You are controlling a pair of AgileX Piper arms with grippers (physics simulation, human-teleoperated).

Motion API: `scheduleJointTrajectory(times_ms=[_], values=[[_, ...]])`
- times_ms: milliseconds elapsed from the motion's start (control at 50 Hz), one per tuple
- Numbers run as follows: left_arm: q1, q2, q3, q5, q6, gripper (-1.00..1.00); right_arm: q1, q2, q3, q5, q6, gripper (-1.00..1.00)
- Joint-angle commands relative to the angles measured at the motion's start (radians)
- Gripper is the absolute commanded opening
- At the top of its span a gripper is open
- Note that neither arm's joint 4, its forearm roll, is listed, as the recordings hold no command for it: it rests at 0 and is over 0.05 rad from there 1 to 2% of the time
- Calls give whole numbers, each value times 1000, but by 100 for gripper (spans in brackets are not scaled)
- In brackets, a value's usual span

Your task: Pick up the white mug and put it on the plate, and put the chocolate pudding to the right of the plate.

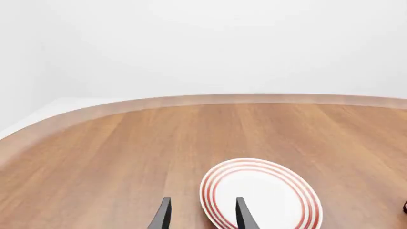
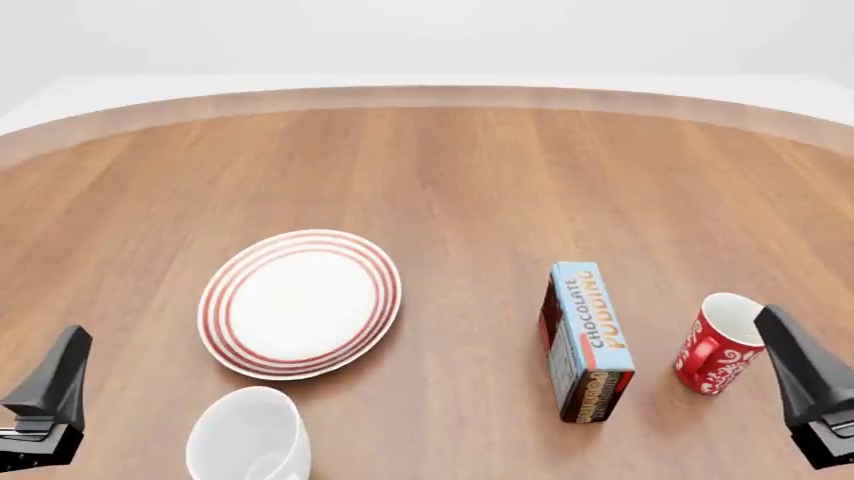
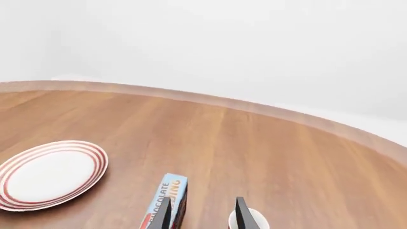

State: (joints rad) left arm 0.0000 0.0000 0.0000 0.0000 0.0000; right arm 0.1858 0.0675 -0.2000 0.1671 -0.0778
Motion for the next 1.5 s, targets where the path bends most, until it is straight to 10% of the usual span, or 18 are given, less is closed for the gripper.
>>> scheduleJointTrajectory(times_ms=[20, 1500], values=[[0, 0, 0, 0, 0, 100, 52, 62, -58, 4, -37, 100], [0, 0, 0, 0, 0, 100, 190, 537, -451, 237, -126, 100]])
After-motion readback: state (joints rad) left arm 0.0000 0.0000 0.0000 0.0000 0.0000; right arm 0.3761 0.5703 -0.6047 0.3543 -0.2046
